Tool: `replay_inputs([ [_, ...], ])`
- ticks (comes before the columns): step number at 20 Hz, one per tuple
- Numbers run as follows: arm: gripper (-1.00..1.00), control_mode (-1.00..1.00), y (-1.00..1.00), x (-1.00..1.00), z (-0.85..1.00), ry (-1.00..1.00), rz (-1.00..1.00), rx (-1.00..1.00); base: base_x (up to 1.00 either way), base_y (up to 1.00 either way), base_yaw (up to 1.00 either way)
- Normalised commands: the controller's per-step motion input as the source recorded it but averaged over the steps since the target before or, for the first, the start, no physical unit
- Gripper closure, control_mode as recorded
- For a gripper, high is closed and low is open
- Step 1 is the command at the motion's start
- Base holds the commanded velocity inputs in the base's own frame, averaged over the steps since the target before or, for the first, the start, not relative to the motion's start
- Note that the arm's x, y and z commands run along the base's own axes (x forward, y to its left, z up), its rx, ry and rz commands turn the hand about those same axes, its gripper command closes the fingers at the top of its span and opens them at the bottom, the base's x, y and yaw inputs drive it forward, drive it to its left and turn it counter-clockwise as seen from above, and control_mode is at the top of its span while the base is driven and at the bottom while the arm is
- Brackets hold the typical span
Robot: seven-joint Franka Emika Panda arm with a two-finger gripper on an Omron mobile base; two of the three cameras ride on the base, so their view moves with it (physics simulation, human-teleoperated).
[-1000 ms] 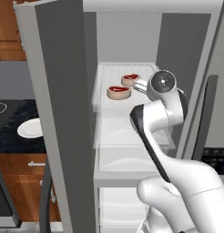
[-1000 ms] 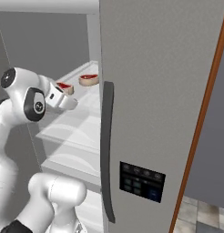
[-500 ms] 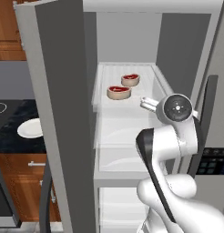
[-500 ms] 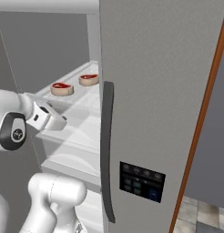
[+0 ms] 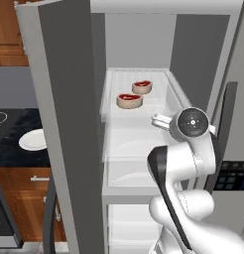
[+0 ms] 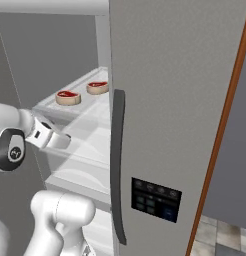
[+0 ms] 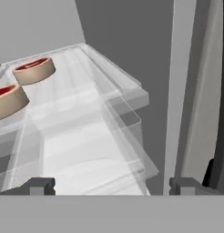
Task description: Place the steak on the counter behind the older steak on the same shelf of the fridge to maintain FIFO order. Close the fridge door when finished.
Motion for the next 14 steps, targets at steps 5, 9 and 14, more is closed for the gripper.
replay_inputs([
  [5,-1.00,-1.00,0.08,-0.84,-0.39,0.00,0.26,-0.07,0.00,0.00,0.00],
  [9,-1.00,1.00,0.05,-0.48,-0.21,0.00,0.26,-0.05,-0.15,0.00,0.09],
  [14,-1.00,1.00,0.00,0.00,0.00,0.00,0.00,0.00,-0.60,0.00,0.38],
])
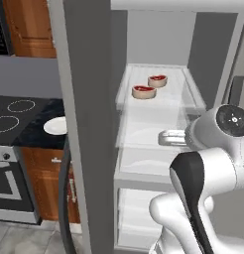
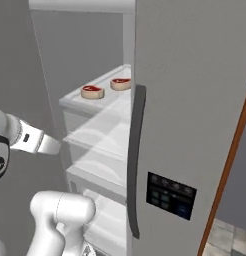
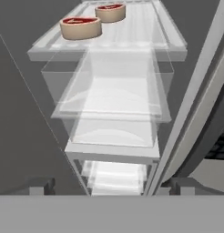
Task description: Place the steak on the counter behind the older steak on the same shelf of the fridge to maintain FIFO order. Close the fridge door when finished.
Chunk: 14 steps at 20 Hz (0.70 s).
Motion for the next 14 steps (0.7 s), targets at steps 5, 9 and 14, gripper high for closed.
replay_inputs([
  [5,-1.00,1.00,0.00,0.00,0.00,0.00,0.00,0.00,-0.83,-0.21,0.58],
  [9,-1.00,1.00,0.00,0.00,0.00,0.00,0.00,0.00,-0.91,-0.40,0.64],
  [14,-1.00,1.00,0.00,0.00,0.00,0.00,0.00,0.00,-0.68,-0.01,0.67],
])
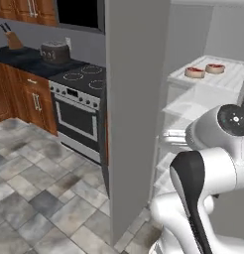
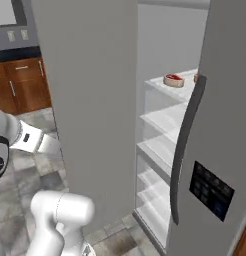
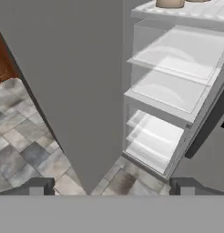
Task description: Place the steak on the counter behind the older steak on the same shelf of the fridge to maintain FIFO order. Close the fridge door when finished.
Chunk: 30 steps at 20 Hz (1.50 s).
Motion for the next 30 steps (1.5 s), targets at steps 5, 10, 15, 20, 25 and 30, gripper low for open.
replay_inputs([
  [5,-1.00,1.00,0.00,0.00,0.00,0.00,0.00,0.00,-0.05,0.54,0.59],
  [10,-1.00,1.00,0.00,0.00,0.00,0.00,0.00,0.00,0.41,0.67,0.47],
  [15,-1.00,1.00,0.00,0.00,0.00,0.00,0.00,0.00,0.80,0.54,0.37],
  [20,-1.00,1.00,0.00,0.00,0.00,0.00,0.00,0.00,1.00,0.40,0.35],
  [25,-1.00,1.00,0.00,0.00,0.00,0.00,0.00,0.00,0.93,0.15,0.13],
  [30,-1.00,1.00,0.00,0.00,0.00,0.00,0.00,0.00,0.62,0.00,-0.28],
])
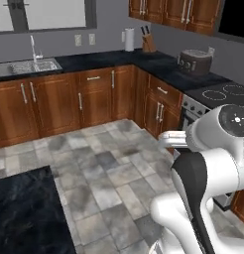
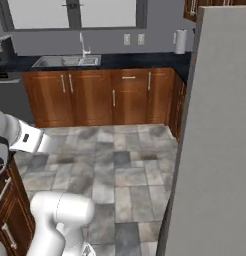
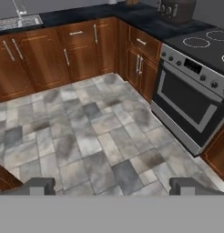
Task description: Place the steak on the counter behind the older steak on the same shelf of the fridge to maintain FIFO order. Close the fridge door when finished.
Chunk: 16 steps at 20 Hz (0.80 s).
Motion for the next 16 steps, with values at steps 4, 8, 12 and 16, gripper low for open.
replay_inputs([
  [4,-1.00,1.00,0.00,0.00,0.00,0.00,0.00,0.00,0.75,0.00,-0.52],
  [8,-1.00,1.00,0.00,0.00,0.00,0.00,0.00,0.00,0.65,0.00,-0.63],
  [12,-1.00,1.00,0.00,0.00,0.00,0.00,0.00,0.00,0.62,0.00,-0.68],
  [16,-1.00,1.00,0.00,0.00,0.00,0.00,0.00,0.00,0.61,0.00,-0.72],
])
